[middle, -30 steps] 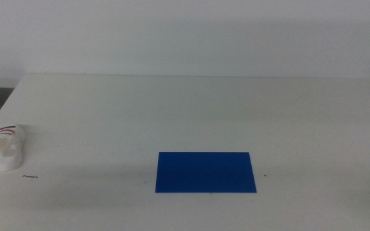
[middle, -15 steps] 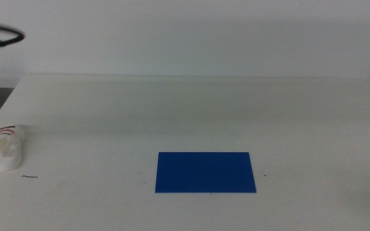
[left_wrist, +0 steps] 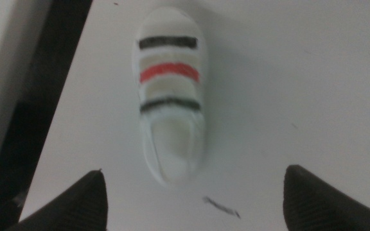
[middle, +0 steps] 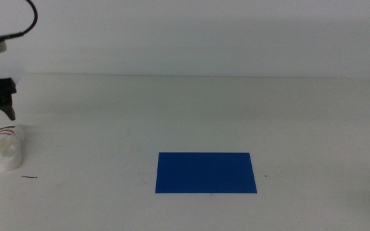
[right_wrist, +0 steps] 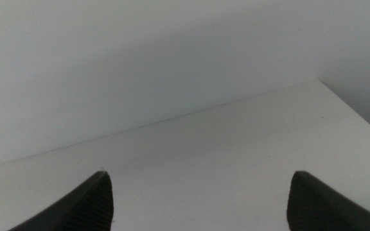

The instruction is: Use one arm to grab the shoe from the table and place it on the mat.

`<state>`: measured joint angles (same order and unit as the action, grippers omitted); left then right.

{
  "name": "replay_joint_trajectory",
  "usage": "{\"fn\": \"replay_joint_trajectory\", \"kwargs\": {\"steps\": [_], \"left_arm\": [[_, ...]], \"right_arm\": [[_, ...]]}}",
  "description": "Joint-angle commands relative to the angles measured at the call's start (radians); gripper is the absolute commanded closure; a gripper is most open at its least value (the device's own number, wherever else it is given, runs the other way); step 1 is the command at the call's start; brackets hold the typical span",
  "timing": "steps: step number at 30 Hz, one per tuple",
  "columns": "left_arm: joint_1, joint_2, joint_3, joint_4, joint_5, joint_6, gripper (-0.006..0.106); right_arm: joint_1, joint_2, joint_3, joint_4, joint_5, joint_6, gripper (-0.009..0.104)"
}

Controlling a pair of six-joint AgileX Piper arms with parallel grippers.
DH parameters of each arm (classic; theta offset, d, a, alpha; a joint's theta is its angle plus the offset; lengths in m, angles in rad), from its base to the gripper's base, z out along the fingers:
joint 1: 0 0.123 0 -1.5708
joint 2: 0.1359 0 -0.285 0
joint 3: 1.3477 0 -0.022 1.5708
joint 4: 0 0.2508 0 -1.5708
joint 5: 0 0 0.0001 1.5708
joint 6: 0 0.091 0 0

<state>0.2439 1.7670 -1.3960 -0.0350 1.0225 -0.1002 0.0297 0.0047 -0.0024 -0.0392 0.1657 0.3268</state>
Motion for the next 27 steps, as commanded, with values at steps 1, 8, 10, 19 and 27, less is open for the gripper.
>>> {"fn": "replay_joint_trajectory", "kwargs": {"steps": [1,8,10,19,27], "left_arm": [[0.026,0.066,-0.038,-0.039,-0.013,0.033,0.007],[0.037,0.212,-0.058,-0.041,-0.126,0.044,0.007],[0.037,0.240,-0.058,-0.041,-0.138,0.044,0.007],[0.038,0.270,-0.058,-0.070,-0.137,0.034,0.048],[-0.163,0.160,-0.152,-0.052,0.039,-0.114,0.098]], "right_arm": [[0.002,-0.005,0.002,-0.006,-0.009,-0.006,0.016],[0.002,-0.005,0.002,-0.006,-0.009,-0.006,0.016],[0.002,-0.005,0.002,-0.006,-0.009,-0.006,0.016],[0.002,-0.005,0.002,-0.006,-0.009,-0.006,0.016],[0.002,-0.005,0.002,-0.006,-0.009,-0.006,0.016]]}}
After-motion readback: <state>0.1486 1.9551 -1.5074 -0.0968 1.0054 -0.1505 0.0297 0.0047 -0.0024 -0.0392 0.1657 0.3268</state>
